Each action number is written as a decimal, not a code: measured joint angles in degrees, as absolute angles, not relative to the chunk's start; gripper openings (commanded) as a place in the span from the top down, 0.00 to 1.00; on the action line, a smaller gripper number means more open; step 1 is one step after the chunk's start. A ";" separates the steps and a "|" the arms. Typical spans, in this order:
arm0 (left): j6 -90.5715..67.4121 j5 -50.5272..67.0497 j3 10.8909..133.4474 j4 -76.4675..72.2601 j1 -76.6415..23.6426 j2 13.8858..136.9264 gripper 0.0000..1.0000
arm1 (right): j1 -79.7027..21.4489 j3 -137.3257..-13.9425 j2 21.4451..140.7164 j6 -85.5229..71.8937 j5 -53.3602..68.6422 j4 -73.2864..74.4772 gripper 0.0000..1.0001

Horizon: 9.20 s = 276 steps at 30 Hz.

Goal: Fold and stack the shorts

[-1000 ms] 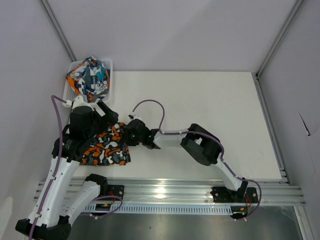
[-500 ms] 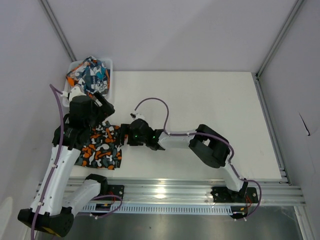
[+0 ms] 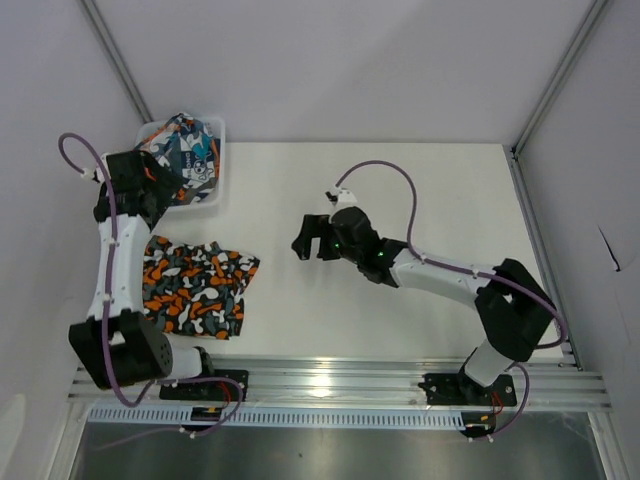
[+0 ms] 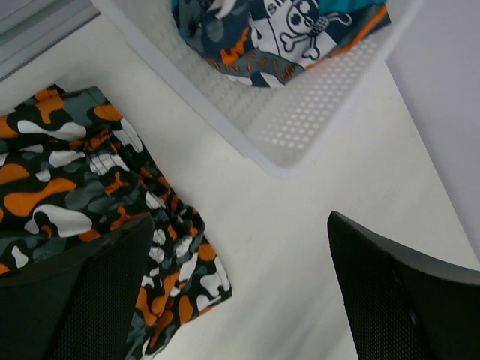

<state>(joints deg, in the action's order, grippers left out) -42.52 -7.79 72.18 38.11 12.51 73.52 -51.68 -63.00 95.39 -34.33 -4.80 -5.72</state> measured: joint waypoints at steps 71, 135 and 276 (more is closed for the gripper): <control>-35.14 -1.91 117.12 -5.54 -29.04 72.93 1.00 | -38.72 -34.81 77.17 -31.86 -14.17 -18.48 0.05; -49.65 -18.33 43.88 41.15 -34.48 36.03 0.01 | -73.63 -61.45 103.46 -22.20 -22.28 5.23 0.60; -57.98 -13.69 45.98 32.93 -43.72 33.26 1.00 | -25.58 -61.89 66.81 -50.30 -0.54 36.14 0.92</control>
<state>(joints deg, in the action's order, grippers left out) -57.98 -13.69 45.98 32.93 -43.72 33.26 -25.58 -61.89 66.81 -50.30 -0.54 36.14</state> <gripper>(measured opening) 0.005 0.005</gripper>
